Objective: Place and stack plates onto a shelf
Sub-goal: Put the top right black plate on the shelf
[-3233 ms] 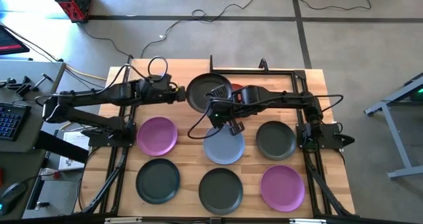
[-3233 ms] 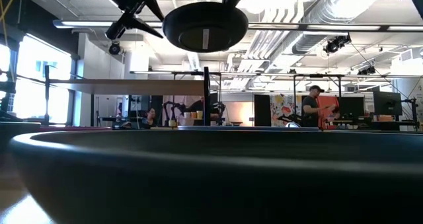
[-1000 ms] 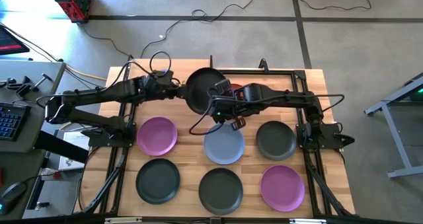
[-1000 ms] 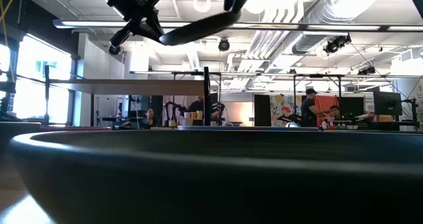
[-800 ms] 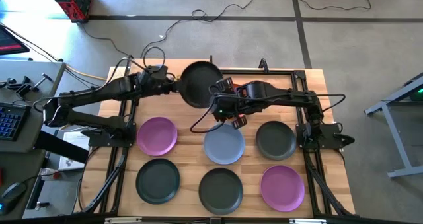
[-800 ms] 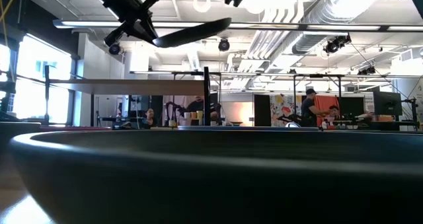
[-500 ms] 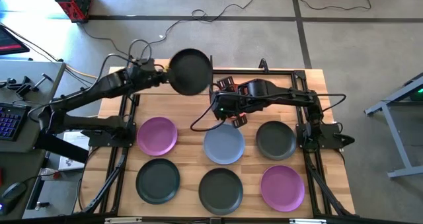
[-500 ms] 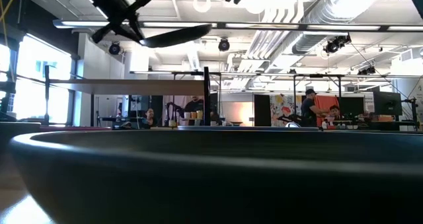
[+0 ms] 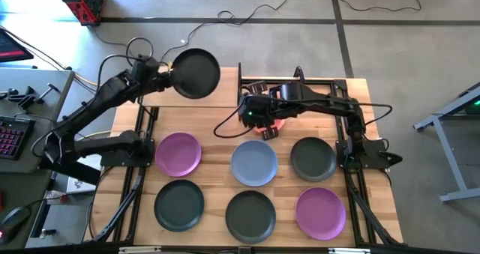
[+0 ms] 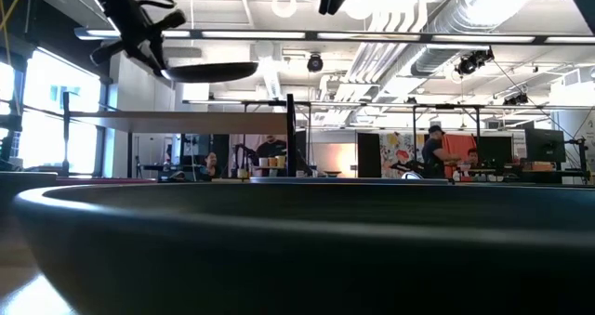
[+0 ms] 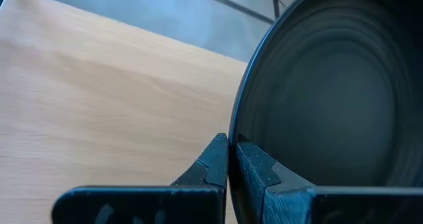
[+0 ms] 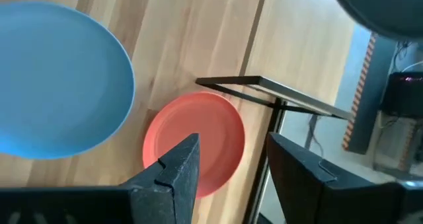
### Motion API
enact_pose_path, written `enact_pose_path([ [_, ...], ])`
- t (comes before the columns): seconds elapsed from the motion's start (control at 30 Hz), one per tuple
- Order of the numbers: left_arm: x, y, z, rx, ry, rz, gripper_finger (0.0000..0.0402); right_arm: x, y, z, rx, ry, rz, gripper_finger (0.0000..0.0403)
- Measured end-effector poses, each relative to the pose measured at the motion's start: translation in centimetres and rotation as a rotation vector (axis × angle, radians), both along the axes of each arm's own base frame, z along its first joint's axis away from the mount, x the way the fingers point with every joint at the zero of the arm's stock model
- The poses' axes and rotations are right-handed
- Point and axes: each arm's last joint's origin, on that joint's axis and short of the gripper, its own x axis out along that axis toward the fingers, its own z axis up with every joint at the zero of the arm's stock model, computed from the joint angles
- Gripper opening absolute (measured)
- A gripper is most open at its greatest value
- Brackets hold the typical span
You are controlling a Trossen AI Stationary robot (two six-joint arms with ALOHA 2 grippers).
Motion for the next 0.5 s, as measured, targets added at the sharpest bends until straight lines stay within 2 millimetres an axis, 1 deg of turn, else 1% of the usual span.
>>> enact_pose_path([
  [0.13, -1.1, 0.6, 0.4, -0.041, 0.019, 0.01, 0.0003, 0.0, -0.6, 0.0, 0.007, 0.0, -0.017, 0.0156],
  [0.27, -2.1, 1.0, 1.8, -0.082, 0.099, 0.027, 0.0003, 0.0, -1.0, 0.0, 0.008, -0.001, -0.03, 0.0156],
  [0.5, -2.8, 2.0, 3.6, -0.129, 0.167, 0.023, 0.0003, 0.0, -1.3, 0.0, 0.01, 0.0, -0.036, 0.0156],
])
